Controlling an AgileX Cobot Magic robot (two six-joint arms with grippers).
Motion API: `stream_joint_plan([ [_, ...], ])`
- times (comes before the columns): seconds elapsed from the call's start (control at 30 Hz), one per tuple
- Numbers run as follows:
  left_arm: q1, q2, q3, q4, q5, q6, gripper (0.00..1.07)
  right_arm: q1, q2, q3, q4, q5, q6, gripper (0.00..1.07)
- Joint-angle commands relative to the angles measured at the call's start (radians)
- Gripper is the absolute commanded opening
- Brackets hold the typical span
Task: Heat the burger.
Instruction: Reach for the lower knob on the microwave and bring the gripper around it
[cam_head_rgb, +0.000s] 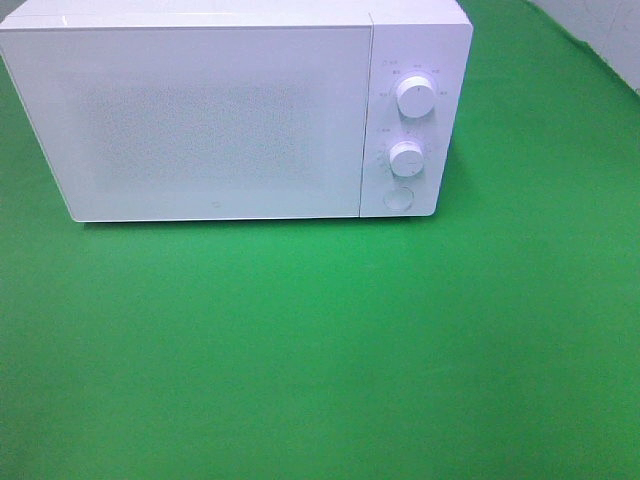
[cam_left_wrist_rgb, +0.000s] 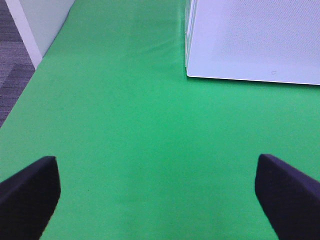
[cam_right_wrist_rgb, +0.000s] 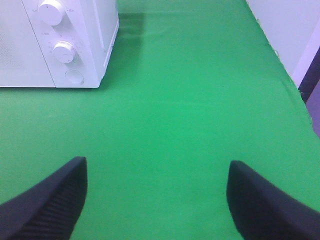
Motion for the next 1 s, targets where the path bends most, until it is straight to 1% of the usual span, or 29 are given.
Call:
stream_joint_plan([
  [0.03,0.001,-0.018,0.003,0.000,-0.010,0.000,1.02,-0.007,-0.028,-0.005,-0.002,-0.012,-0.003,0.75],
  [0.33,0.001,-0.018,0.003,0.000,-0.010,0.000,1.01,-0.007,0.068,-0.015,-0.003,-0.030,-0.003,0.75],
  [0.37,0.001,-0.018,0.003,0.000,-0.010,0.000,1.01,-0.007,0.104,-0.016,-0.003,-0.035,-0.003,0.75],
  [0.4,0.001,-0.018,0.003,0.000,-0.010,0.000,1.01,-0.007,0.104,-0.016,-0.003,-0.035,-0.003,0.75],
  [0.47,0.001,-0.018,0.003,0.000,-0.010,0.000,1.01,-0.006,0.175,-0.016,-0.003,-0.032,-0.003,0.75],
  [0.8,0.001,-0.018,0.003,0.000,-0.010,0.000,1.01,-0.006,0.244,-0.020,-0.003,-0.049,-0.003,0.75],
  [0.87,0.001,-0.018,0.003,0.000,-0.010,0.000,1.01,-0.006,0.252,-0.022,0.000,-0.065,-0.003,0.75],
  [0.9,0.001,-0.018,0.003,0.000,-0.010,0.000,1.01,-0.006,0.281,-0.026,0.010,-0.139,-0.003,0.75],
  [0.93,0.001,-0.018,0.003,0.000,-0.010,0.000,1.01,-0.006,0.281,-0.026,0.010,-0.139,-0.003,0.75],
  [1.0,0.001,-0.018,0.003,0.000,-0.010,0.000,1.01,-0.006,0.322,-0.017,0.019,-0.218,-0.003,0.75],
])
